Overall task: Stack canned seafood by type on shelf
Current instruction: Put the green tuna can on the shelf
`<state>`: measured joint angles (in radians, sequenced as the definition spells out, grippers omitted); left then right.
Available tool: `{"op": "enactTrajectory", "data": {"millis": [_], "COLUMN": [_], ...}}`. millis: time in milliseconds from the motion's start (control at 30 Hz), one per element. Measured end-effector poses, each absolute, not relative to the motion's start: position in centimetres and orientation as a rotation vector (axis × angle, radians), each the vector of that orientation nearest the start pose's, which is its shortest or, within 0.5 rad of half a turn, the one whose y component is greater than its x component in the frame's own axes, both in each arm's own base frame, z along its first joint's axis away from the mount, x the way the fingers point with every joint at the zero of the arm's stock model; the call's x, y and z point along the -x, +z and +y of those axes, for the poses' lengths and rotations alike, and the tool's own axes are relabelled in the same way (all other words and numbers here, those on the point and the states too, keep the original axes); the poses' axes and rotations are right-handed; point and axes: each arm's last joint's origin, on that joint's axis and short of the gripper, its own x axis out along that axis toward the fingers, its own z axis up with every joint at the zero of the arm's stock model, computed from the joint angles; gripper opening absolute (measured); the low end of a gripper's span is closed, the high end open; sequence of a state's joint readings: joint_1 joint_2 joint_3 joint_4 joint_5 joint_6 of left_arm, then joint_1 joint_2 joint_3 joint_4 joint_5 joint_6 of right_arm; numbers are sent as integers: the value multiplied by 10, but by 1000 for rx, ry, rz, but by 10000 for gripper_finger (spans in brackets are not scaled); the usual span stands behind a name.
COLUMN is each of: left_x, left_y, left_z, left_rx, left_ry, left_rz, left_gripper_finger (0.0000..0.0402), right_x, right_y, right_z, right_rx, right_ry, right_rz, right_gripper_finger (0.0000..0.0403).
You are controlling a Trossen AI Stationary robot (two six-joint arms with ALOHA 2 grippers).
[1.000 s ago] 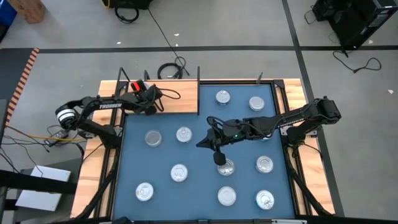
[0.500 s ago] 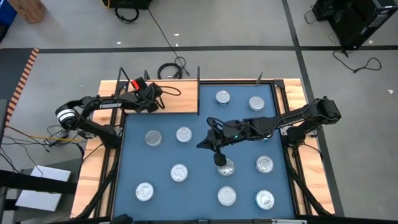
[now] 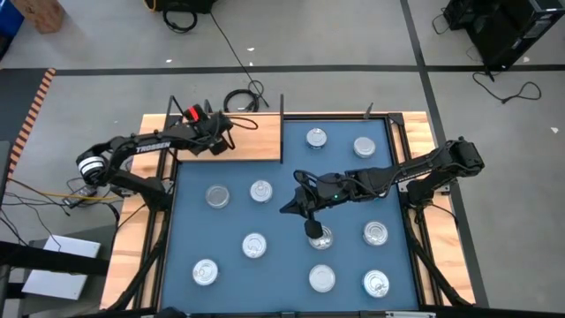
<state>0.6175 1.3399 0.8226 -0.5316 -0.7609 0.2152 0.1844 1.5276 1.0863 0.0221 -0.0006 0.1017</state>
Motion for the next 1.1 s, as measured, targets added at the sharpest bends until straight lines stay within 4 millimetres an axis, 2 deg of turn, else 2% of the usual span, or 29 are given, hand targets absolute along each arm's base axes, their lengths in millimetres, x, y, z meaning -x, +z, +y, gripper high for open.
{"op": "enactTrajectory", "data": {"millis": [133, 200, 267, 533, 900, 1100], "left_x": [-183, -179, -174, -160, -172, -176], "left_y": [231, 234, 233, 219, 194, 190], "left_z": [169, 175, 181, 202, 221, 227], "left_rx": [-111, -56, -11, 108, 121, 96], "left_ry": [1181, 1183, 1202, 1195, 1157, 1168], "left_rz": [1231, 1218, 1210, 1260, 1271, 1258], "left_gripper_finger": [94, 41, 12, 3, 2, 2], "right_x": [-338, -338, -338, -337, -336, -335], "right_y": [277, 277, 277, 275, 275, 275], "right_z": [63, 64, 65, 65, 68, 73], "right_rx": [-61, -59, -53, -38, -36, -32], "right_ry": [161, 163, 167, 162, 167, 182], "right_rz": [430, 431, 434, 448, 451, 455], "right_gripper_finger": [5, 5, 5, 5, 5, 5]}}
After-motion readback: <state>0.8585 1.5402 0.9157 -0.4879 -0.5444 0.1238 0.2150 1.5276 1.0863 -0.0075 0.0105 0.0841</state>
